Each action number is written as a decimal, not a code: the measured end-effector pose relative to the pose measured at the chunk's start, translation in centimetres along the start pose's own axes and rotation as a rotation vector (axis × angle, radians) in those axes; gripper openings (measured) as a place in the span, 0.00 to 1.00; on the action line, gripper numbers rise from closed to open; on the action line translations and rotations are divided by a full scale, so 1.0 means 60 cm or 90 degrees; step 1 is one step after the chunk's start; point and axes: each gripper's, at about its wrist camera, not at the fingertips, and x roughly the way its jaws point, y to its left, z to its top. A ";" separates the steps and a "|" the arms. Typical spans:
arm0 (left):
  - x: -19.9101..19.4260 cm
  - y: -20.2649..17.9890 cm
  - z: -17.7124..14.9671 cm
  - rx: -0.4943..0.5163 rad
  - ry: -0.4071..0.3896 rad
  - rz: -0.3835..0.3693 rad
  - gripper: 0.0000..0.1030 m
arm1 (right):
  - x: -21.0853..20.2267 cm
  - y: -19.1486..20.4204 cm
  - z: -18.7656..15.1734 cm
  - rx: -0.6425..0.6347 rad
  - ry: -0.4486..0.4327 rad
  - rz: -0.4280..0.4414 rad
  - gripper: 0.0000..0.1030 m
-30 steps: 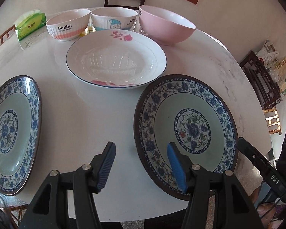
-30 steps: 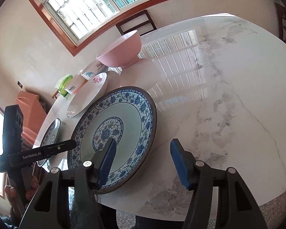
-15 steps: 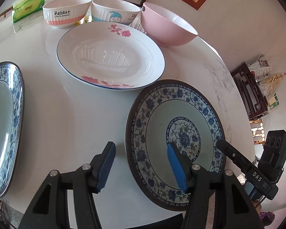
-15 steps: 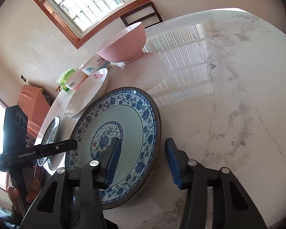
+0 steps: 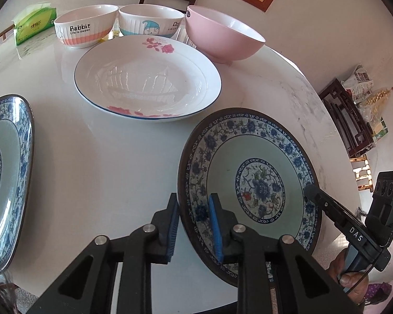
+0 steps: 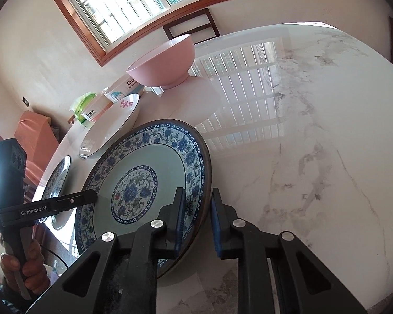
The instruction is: Organize plates and bowls
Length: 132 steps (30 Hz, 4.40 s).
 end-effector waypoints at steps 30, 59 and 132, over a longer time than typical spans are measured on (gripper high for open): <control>-0.096 0.070 -0.020 -0.031 -0.102 0.044 0.22 | -0.001 0.112 -0.010 -0.027 -0.018 0.037 0.17; -0.205 0.289 -0.055 -0.187 -0.171 0.098 0.23 | 0.096 0.347 -0.004 -0.186 0.018 0.094 0.18; -0.243 0.428 -0.058 -0.262 -0.222 0.188 0.27 | 0.229 0.495 -0.014 -0.333 -0.006 0.053 0.52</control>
